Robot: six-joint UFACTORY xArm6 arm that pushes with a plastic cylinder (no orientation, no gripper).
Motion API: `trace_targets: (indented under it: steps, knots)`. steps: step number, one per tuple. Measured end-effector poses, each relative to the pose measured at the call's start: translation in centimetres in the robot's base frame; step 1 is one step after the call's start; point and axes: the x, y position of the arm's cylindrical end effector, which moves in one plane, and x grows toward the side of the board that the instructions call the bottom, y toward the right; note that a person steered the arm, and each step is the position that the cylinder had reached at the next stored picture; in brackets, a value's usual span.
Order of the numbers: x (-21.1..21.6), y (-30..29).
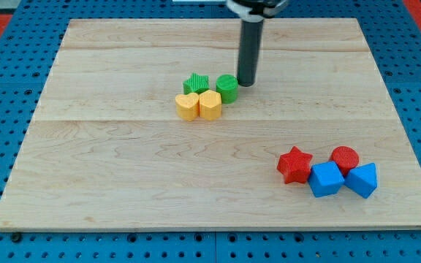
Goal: Separate the blue triangle from blue cube and red circle
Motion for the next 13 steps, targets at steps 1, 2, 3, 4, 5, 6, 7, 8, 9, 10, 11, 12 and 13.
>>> trace_targets:
  steps: [1,2,3,4,5,6,7,8,9,10,11,12,13]
  knots:
    - [0.1,-1.2]
    - [0.8,0.8]
    - [2.3,12.4]
    - [11.0,17.8]
    - [17.0,22.6]
    - [18.0,25.8]
    - [19.4,26.4]
    - [20.3,27.2]
    - [20.4,21.9]
    - [20.2,18.9]
    - [19.3,16.1]
    - [18.9,15.1]
    - [18.9,15.1]
